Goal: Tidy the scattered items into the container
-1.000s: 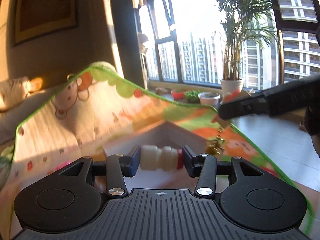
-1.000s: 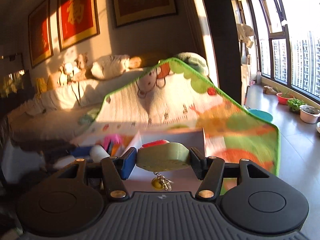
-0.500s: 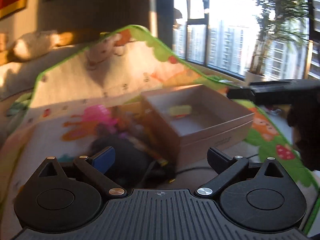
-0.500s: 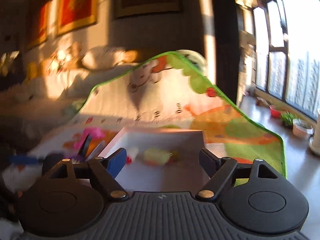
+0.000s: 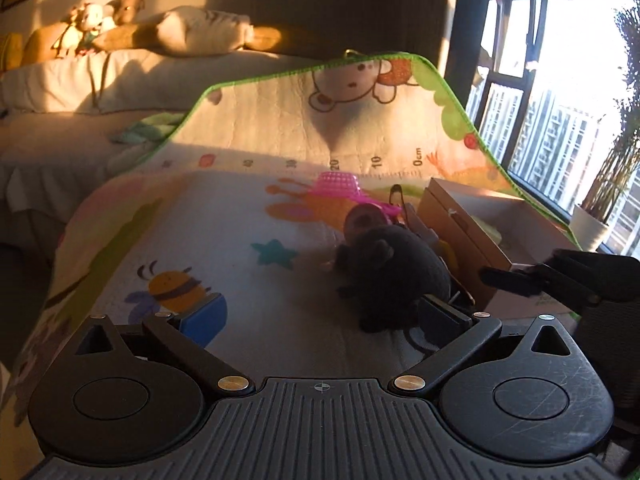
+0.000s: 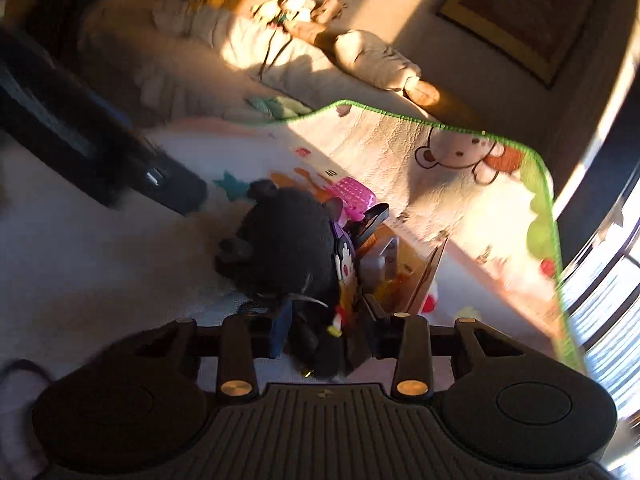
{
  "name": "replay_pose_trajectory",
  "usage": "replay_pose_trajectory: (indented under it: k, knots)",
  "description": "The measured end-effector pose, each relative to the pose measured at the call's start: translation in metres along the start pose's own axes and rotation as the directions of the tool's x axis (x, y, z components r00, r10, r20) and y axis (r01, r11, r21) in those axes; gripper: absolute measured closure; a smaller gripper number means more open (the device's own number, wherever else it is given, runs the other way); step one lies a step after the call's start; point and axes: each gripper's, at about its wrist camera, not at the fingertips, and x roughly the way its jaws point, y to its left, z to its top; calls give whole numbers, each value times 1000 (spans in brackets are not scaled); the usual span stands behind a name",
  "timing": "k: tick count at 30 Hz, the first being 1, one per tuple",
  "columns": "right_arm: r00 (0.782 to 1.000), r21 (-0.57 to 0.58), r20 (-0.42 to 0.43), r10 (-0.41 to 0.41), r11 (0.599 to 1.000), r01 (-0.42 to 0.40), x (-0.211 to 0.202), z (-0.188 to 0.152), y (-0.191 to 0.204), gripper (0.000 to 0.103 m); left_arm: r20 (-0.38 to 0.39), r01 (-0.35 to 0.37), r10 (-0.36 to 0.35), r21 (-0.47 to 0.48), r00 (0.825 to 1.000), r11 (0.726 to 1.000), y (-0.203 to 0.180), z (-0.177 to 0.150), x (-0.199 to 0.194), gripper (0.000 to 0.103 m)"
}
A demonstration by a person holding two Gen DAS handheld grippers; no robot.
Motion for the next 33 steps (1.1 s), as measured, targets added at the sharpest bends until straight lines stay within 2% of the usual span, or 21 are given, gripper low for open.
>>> replay_pose_trajectory:
  k: [3,5,9,13,17,20,23,25,27,29,31,33]
  knots:
    - [998,-47,-53,-18,999,15,15,1,9,68,0,18,-18,-1,1000,1000,0,-4,-5,0]
    - [998,-28,-63,-2,1000,0,14,1,9,87,4,23,-23,-7,1000,1000,3,-5,-7,0]
    - [997,1,14,71,997,-71,-24,-1,9,89,21,8,-7,-39,1000,999,13,-3,-14,0]
    - [983,-23,19,181,983,-180,-67,-16,13,89,32,8,-6,-47,999,999,15,-1,-19,0]
    - [976,-8,-24,217,976,-218,-99,-41,5,90,23,32,-31,-30,999,999,8,-3,-21,0]
    - [958,126,-25,287,951,-282,-118,-56,-17,89,9,46,-46,-14,999,999,0,-6,-19,0]
    - [950,264,11,313,915,-305,-132,-63,-43,81,3,67,-67,9,998,998,-11,-8,-18,0]
    - [948,331,29,316,892,-307,-133,-66,-55,75,5,92,-92,32,996,995,-20,-7,-19,0]
    - [954,358,28,298,888,-288,-122,-62,-60,73,7,105,-105,61,994,993,-30,-7,-19,0]
    - [949,365,35,312,880,-303,-105,-54,-62,73,1,98,-98,89,995,991,-38,-9,-16,0]
    - [933,361,53,355,865,-350,-95,-48,-60,70,-11,82,-82,102,997,991,-41,-11,-11,0]
    - [934,327,57,352,878,-351,-88,-44,-52,67,-26,64,-62,97,998,993,-39,-13,-6,0]
